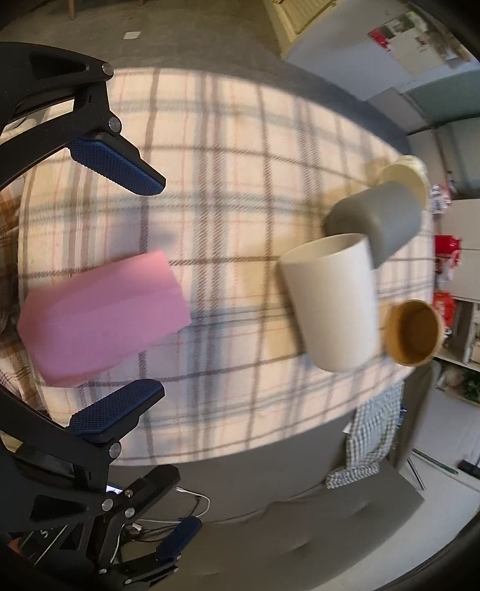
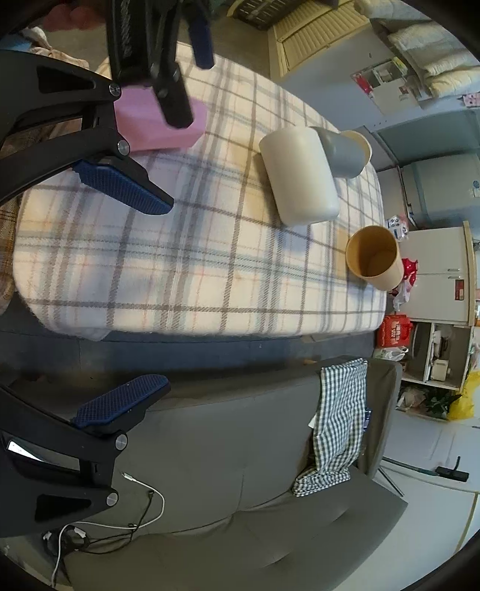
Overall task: Flip cup upside down
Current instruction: 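Grasp the pink cup with the left gripper from the right gripper, then lower the pink cup upside down onto the table and open the left gripper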
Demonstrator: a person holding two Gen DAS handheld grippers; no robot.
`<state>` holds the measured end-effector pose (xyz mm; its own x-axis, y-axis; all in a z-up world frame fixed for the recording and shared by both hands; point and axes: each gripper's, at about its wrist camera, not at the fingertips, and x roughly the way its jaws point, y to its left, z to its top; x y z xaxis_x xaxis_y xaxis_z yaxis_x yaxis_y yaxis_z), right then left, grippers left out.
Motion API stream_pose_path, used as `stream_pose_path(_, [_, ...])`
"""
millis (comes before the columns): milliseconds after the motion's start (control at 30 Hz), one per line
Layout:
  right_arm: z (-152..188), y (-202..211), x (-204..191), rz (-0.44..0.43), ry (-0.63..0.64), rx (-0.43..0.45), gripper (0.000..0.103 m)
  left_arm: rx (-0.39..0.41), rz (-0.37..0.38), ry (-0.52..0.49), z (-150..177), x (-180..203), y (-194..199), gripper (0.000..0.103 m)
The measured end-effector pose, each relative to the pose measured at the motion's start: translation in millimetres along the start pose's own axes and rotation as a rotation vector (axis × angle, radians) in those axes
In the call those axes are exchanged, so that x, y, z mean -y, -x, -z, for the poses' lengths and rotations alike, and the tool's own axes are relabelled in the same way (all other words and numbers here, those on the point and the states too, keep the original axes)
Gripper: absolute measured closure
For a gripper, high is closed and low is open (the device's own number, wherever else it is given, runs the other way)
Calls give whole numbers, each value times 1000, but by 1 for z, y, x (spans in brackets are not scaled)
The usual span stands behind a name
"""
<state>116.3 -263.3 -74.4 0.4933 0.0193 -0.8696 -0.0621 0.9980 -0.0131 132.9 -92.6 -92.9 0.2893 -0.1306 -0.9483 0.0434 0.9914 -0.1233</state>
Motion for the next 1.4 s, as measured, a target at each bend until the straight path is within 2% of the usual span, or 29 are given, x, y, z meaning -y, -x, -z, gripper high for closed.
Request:
stream_pose_path(100, [1, -5, 2, -2, -6, -7, 14, -43, 25, 16, 2, -1, -12, 2])
stream_pose_path(200, [1, -9, 4, -5, -10, -16, 14, -72, 44, 30, 1, -3, -20, 18])
stream_pose_path(267, [2, -9, 4, -10, -8, -16, 14, -90, 58, 33, 1, -4, -22, 33])
stream_pose_path(433, [1, -5, -1, -20, 2, -4, 14, -79, 87, 27, 0, -2, -15, 39])
stream_pose_path(633, [-2, 9, -7, -27, 15, 29, 14, 23, 73, -2, -6, -5, 17, 44])
stream_pose_path(767, [-1, 18, -10, -30, 19, 51, 14, 147, 40, -29, -11, -7, 43, 46])
stream_pose_path(1100, [6, 11, -26, -53, 47, 37, 14, 362, -58, -97, -16, -7, 49, 47])
stream_pose_path(1233, [8, 6, -28, -53, 52, 30, 14, 391, -52, -117, -16, -2, 43, 47])
stream_pose_path(1300, [8, 4, -28, -53, 52, 24, 14, 379, -72, -144, -15, 2, 35, 47])
stream_pose_path(1400, [9, 1, -27, -50, 51, 16, 14, 352, -55, -141, -10, 2, 26, 47])
